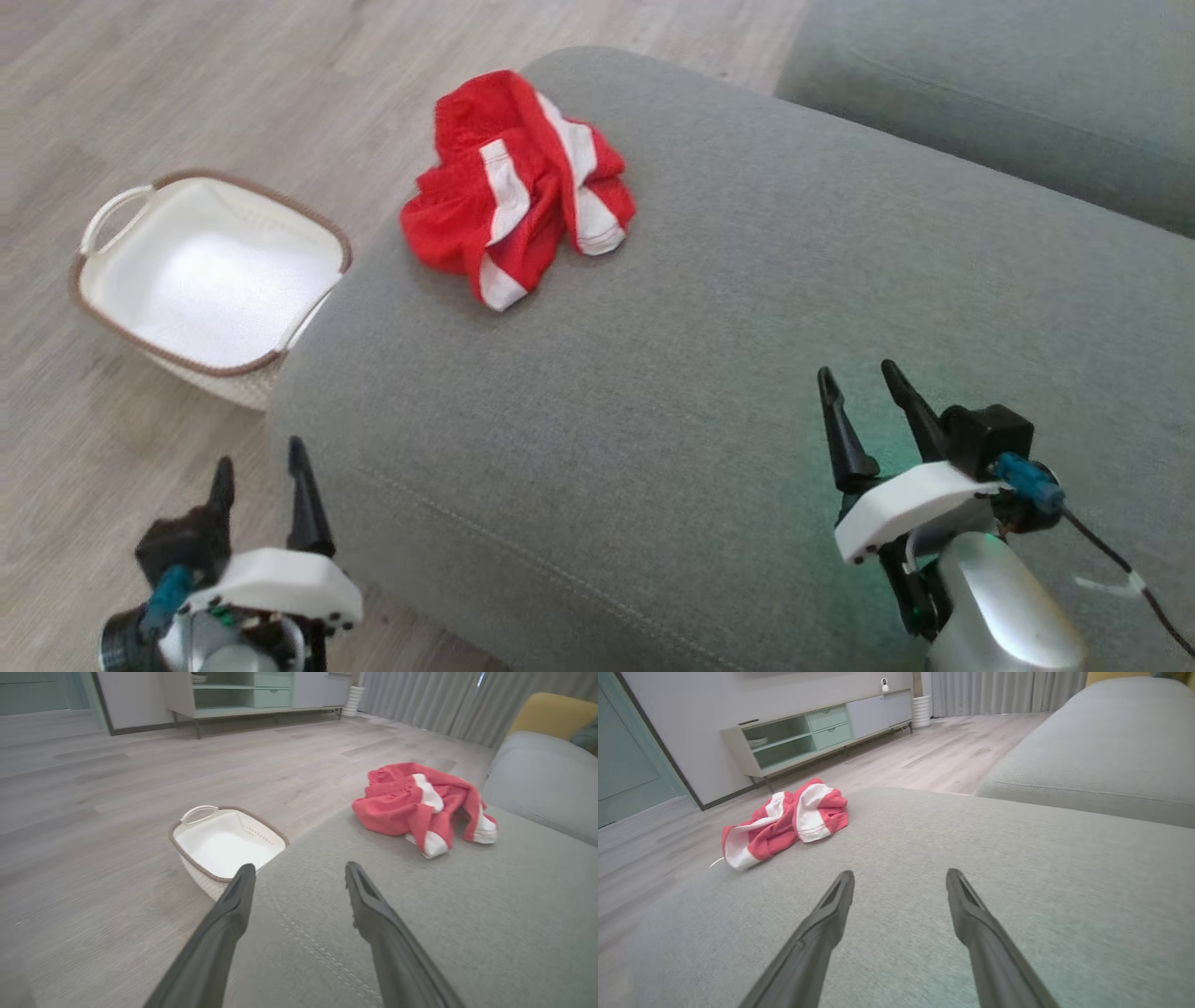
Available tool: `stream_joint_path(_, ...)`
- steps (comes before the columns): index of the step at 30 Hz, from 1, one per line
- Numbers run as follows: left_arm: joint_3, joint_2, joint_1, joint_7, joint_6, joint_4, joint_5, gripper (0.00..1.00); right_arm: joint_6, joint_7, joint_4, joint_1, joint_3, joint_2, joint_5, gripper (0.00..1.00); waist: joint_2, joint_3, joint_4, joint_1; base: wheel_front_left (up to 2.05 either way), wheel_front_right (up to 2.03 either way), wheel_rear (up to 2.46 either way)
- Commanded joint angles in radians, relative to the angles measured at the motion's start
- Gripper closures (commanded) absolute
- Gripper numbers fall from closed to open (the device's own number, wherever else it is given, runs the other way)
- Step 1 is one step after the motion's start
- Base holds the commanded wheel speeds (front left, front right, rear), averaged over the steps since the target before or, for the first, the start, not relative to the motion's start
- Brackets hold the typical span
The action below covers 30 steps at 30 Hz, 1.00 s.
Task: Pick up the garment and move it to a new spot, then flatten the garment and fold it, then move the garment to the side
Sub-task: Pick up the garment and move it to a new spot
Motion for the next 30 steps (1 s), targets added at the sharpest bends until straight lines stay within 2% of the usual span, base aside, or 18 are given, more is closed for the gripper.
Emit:
stream_joint_path(1,0.038,0.006,-0.017,-0.006,-0.002,-0.036,-0.017,0.00,0.007,-0.011,-0.015,-0.040,0.028,0.000,0.007,0.00,0.0000,0.010,0.008,0.0001,0.00,0.00,0.00)
stream_joint_path(8,0.064,0.006,-0.026,-0.006,-0.029,-0.016,-0.030,0.00,0.007,-0.011,-0.008,-0.062,0.052,0.000,0.018,0.00,0.0000,0.033,-0.021,0.0001,0.00,0.00,0.00)
stream_joint_path(13,0.116,0.006,-0.085,-0.006,-0.057,0.026,-0.061,0.00,0.007,-0.011,-0.017,-0.089,0.060,0.000,-0.007,0.00,0.0000,0.086,-0.078,0.0001,0.00,0.00,0.00)
stream_joint_path(20,0.204,0.015,-0.238,-0.006,-0.152,0.110,-0.050,0.00,0.007,-0.011,-0.056,-0.138,0.055,0.000,-0.065,0.00,0.0000,0.189,-0.161,0.0001,0.00,0.00,0.00)
stream_joint_path(23,0.231,0.043,-0.324,-0.006,-0.188,0.173,-0.048,0.00,0.007,-0.002,-0.085,-0.157,0.053,0.000,-0.081,0.00,0.0000,0.234,-0.195,0.0001,0.00,0.00,0.00)
stream_joint_path(30,0.238,0.118,-0.509,-0.006,-0.236,0.340,-0.032,0.00,0.007,0.028,-0.186,-0.186,0.060,0.000,-0.108,0.00,0.0000,0.312,-0.266,0.0001,0.00,0.00,0.00)
